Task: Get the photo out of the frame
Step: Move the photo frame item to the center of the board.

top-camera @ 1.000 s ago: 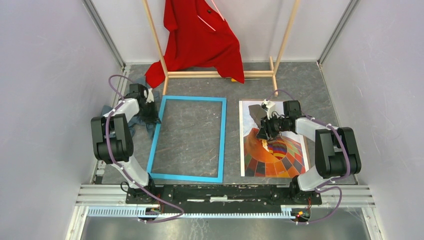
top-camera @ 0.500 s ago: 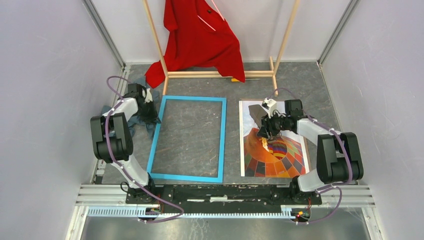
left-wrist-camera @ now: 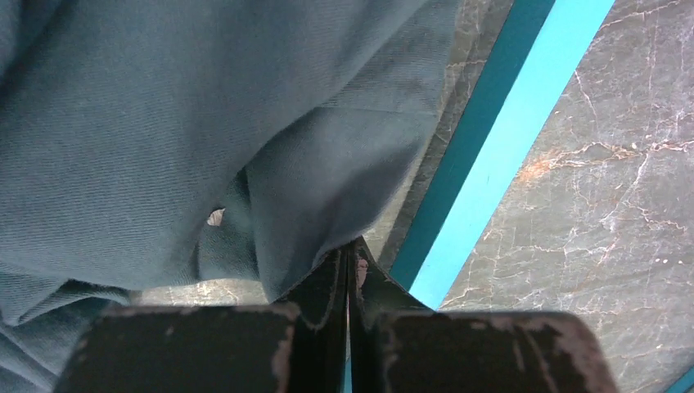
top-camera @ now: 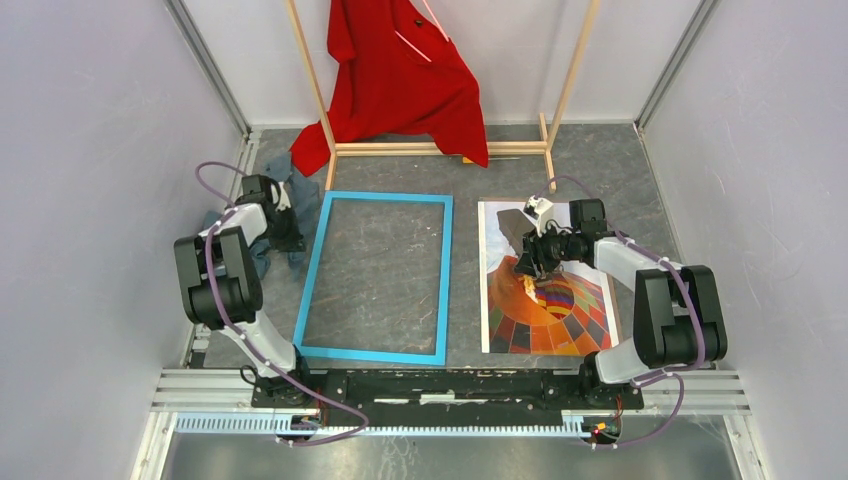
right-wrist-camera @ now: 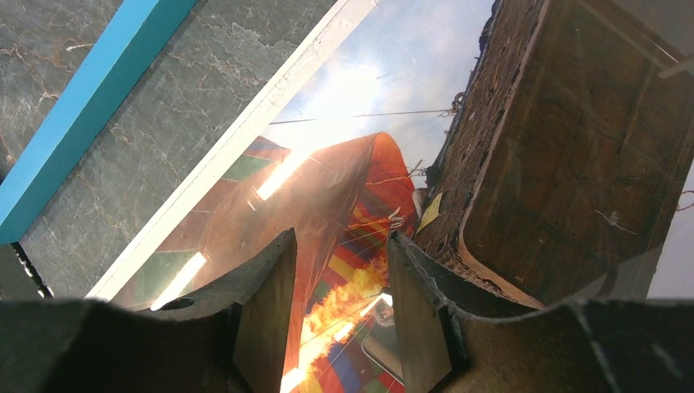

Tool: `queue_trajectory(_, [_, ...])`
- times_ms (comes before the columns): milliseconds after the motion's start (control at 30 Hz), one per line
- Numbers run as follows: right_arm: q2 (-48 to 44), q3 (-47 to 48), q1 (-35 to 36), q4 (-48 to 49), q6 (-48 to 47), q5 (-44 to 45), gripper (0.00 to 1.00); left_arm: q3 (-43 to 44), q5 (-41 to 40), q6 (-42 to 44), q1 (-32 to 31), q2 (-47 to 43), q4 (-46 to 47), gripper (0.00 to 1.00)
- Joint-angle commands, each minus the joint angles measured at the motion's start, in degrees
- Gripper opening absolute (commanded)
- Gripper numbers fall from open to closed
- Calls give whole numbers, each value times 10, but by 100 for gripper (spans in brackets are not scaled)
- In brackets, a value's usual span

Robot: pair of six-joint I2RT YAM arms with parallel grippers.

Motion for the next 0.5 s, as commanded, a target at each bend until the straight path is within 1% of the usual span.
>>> queue_trajectory(0, [-14, -1, -2, 11, -9, -4, 51, -13, 15, 10, 6, -27, 19, 2])
queue_trajectory(67, [-15, -1, -2, 11, -10, -4, 51, -14, 41, 13, 2, -45, 27, 3])
queue_trajectory(100, [-16, -1, -2, 10, -10, -4, 51, -13, 50, 13, -1, -58, 30, 7])
queue_trajectory(233, [-24, 0, -2, 10, -14, -3, 51, 0, 64, 19, -22, -93, 31, 29])
queue_trajectory(267, [-27, 0, -2, 10, -15, -3, 52, 4, 62, 20, -31, -103, 31, 32])
queue_trajectory(367, [-38, 2, -2, 7, -19, 0, 52, 16, 50, 26, -64, -130, 31, 37])
queue_trajectory(467, [-54, 5, -10, 2, -24, -1, 54, 29, 23, 35, -117, -152, 31, 41])
